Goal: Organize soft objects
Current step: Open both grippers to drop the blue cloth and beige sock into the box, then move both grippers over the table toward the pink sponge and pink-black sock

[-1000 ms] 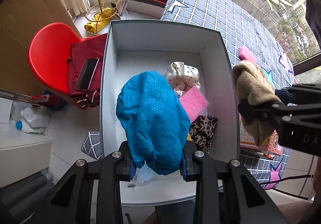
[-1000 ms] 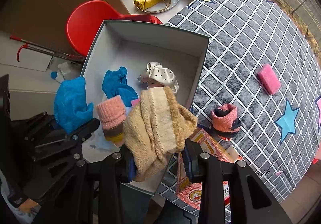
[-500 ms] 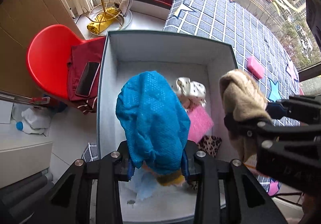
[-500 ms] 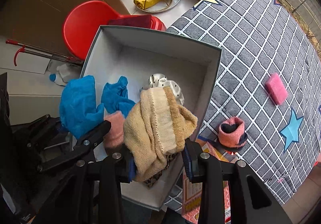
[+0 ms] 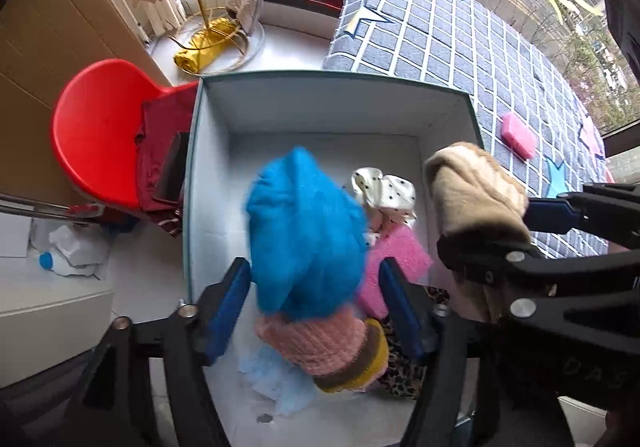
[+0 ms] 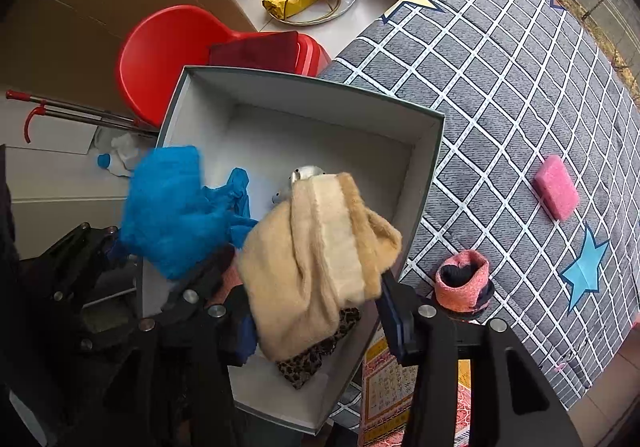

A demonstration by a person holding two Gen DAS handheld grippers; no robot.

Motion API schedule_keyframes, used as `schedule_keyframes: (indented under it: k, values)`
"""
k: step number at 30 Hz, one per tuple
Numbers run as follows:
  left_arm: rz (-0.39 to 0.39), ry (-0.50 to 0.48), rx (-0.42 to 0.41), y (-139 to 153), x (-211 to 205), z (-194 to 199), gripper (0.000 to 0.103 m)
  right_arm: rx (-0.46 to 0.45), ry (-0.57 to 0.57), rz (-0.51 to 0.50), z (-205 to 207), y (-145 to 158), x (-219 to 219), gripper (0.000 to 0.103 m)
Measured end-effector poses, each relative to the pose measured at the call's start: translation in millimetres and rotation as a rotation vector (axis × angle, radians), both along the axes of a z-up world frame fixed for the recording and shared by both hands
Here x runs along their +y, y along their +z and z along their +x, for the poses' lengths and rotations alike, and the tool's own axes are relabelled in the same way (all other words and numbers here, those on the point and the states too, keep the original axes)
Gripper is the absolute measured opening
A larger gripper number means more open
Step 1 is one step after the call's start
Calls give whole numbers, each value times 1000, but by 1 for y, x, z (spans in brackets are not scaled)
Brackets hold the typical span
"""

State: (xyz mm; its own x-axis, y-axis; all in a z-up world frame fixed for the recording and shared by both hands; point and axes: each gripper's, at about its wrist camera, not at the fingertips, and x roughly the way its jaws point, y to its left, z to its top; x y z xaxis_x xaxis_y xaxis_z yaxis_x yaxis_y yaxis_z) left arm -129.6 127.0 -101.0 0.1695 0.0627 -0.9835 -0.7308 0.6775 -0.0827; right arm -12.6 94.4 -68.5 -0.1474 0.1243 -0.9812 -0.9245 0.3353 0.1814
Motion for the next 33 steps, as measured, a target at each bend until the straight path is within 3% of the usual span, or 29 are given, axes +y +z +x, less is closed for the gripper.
schedule_keyframes:
  k: [2,4,6,7,12,14,16,25,33]
  values:
    - [9,-2,-3,0,-2,-1,83,6,1,-1,1,0,0,51]
    - [2,3,-3,-1,-2,-1,85,11,0,-1,1,0,-1,52]
    - [-30,13,10,-5,-2,0,87,12,-7,4,2,1,-2,81]
    - [-51,19,20,-9,-1,2,91,18,-12,9,3,2,-2,87]
    - [-65,29,39,-13,-1,0,94,18,-36,19,7,7,-5,91]
    - [-58,46,32,-10,1,-2,94,-3,-50,-1,11,6,-7,103]
    - [-36,57,45,-7,4,-2,94,9,-72,5,16,8,-10,103]
    - [-69,63,1,3,5,-2,95,72,-157,60,32,30,-25,103]
    - [-68,20,13,13,-1,14,95,143,-224,110,51,54,-44,103]
